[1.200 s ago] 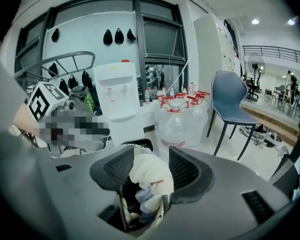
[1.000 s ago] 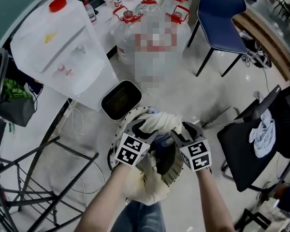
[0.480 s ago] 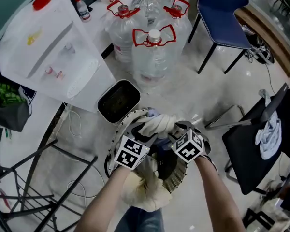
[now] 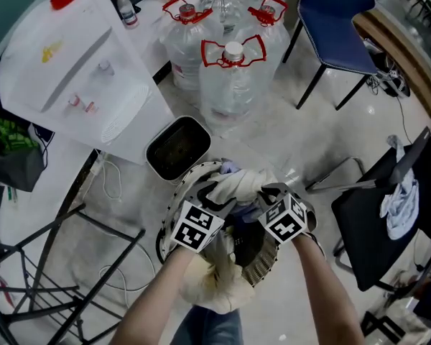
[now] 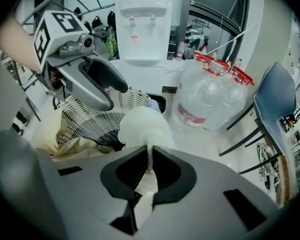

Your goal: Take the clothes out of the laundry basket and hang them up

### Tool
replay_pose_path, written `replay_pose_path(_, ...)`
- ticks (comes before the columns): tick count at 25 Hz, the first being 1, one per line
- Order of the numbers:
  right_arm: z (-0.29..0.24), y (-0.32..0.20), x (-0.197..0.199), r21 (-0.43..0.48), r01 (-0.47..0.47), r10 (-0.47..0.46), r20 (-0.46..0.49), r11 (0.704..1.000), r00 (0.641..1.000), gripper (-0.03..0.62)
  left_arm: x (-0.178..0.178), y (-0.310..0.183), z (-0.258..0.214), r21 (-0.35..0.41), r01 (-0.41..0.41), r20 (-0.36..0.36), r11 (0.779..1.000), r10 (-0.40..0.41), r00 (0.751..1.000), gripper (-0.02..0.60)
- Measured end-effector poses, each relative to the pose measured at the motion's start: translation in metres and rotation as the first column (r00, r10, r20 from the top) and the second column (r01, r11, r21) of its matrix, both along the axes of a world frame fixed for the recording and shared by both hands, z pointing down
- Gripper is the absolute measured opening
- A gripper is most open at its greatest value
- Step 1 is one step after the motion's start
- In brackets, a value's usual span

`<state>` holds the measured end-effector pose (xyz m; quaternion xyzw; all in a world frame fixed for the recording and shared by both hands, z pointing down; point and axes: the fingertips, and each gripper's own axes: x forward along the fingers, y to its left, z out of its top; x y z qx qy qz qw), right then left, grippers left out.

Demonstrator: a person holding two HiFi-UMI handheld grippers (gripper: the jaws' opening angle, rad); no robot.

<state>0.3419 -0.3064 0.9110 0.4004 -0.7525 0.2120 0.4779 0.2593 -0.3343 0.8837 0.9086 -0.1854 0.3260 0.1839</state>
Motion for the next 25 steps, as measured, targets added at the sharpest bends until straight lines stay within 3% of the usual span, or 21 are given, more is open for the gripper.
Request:
replay_pose_path(6,-0.05,0.004,-0.001,0.107,-0.132,0.118,0.125,0.985,0.985,0.025,-0.006,0.006,-0.017,0.014,-0.007,-0.012,1.0,0.007,1.0,0.264)
replay_pose_path(14,-0.144,0.019,-0.015,0.253,-0.202,0.145,0.225,0.946,0.963,0.023,-0.018,0.024,-0.077,0.049,0.009,-0.041,0.999,-0.007,0.999,0.264)
replay_pose_path(25,-0.327,0.048,-0.045,0.385,-0.239,0.136,0.276,0.891,0.951,0.021,-0.053,0.069,-0.248,0.119,0.099,-0.143,0.988,-0.081,0.986,0.264)
